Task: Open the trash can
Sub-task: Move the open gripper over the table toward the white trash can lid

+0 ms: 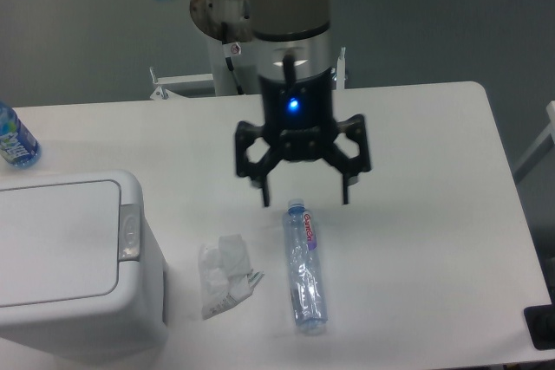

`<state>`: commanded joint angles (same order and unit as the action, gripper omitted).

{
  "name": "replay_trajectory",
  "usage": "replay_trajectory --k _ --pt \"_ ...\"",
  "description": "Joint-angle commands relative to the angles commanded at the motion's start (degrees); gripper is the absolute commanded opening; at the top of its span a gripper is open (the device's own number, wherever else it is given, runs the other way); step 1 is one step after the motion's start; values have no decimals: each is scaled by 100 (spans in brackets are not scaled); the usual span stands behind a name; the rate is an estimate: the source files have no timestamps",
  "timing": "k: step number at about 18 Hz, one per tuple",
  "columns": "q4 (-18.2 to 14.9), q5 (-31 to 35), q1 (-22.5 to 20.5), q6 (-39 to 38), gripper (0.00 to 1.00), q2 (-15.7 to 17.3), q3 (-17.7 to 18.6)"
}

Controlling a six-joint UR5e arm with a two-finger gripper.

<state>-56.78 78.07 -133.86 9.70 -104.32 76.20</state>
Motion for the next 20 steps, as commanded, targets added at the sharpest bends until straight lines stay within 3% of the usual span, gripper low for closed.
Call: replay_trajectory --k 3,10,20 --pt "0 -423 0 -415 100 -9 44" --pt "0 -679 298 -556 100 -62 386" --pt "0 -1065 369 -1110 100 -115 457"
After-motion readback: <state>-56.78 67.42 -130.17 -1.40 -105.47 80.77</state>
